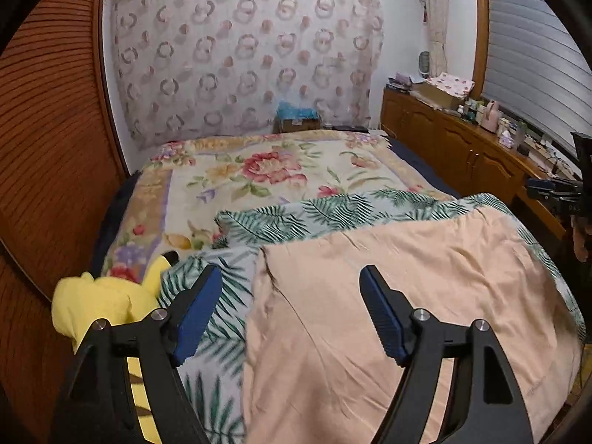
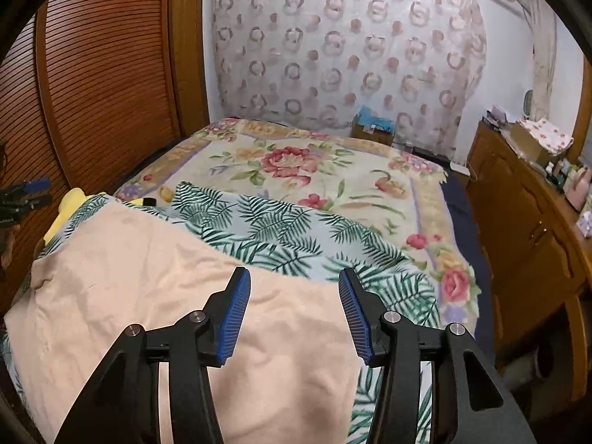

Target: Fold small clothes

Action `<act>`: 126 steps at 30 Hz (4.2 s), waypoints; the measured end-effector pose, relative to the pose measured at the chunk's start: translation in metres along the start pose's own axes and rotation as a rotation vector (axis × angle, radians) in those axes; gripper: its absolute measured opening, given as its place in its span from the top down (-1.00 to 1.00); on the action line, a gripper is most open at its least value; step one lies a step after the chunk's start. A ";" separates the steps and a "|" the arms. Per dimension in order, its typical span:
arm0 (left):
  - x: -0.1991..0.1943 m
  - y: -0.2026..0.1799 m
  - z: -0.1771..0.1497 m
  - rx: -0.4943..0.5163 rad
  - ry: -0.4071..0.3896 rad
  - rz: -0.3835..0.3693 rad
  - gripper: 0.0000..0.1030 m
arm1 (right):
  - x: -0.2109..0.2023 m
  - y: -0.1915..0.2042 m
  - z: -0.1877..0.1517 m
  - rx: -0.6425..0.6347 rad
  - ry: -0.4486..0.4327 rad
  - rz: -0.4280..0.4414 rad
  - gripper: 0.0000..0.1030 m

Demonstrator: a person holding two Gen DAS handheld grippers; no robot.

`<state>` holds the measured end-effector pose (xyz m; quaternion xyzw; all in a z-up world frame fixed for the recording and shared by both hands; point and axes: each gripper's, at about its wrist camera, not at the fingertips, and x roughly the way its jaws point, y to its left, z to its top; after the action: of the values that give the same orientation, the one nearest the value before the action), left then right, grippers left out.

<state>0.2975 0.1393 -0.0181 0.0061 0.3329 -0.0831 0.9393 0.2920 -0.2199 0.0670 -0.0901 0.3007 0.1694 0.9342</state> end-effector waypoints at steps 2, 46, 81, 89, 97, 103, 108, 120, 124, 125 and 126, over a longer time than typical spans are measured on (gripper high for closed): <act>-0.007 -0.005 -0.006 0.003 0.002 -0.008 -0.50 | -0.012 0.001 -0.005 0.005 -0.011 0.002 -0.01; -0.120 0.007 -0.215 -0.158 0.160 -0.035 0.05 | -0.112 0.029 -0.172 0.130 0.122 -0.001 -0.17; -0.108 -0.015 -0.139 -0.101 0.098 0.024 -0.31 | -0.117 0.025 -0.157 0.111 0.054 0.004 -0.17; -0.063 -0.019 -0.116 -0.091 0.125 0.038 -0.31 | -0.087 0.019 -0.129 0.129 0.075 -0.002 -0.17; -0.036 -0.013 -0.104 -0.102 0.149 0.071 -0.31 | -0.043 0.006 -0.101 0.189 0.128 -0.011 -0.17; -0.020 -0.004 -0.097 -0.111 0.174 0.093 -0.31 | -0.022 0.022 -0.091 0.130 0.166 -0.085 0.57; -0.011 -0.001 -0.098 -0.115 0.198 0.061 -0.24 | -0.017 0.044 -0.092 0.032 0.162 -0.083 0.83; -0.020 -0.011 -0.097 -0.056 0.171 0.066 0.90 | -0.015 0.048 -0.099 -0.009 0.152 -0.099 0.91; -0.037 -0.016 -0.086 -0.050 0.122 0.063 0.91 | -0.022 0.046 -0.096 -0.002 0.126 -0.090 0.93; -0.040 -0.017 -0.084 -0.049 0.109 0.064 0.91 | -0.027 0.046 -0.095 0.002 0.110 -0.080 0.93; -0.049 -0.020 -0.080 -0.048 0.076 0.065 0.92 | -0.033 0.045 -0.093 0.009 0.086 -0.062 0.93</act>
<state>0.2071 0.1322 -0.0486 -0.0026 0.3699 -0.0444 0.9280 0.2009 -0.2120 0.0093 -0.1027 0.3386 0.1349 0.9255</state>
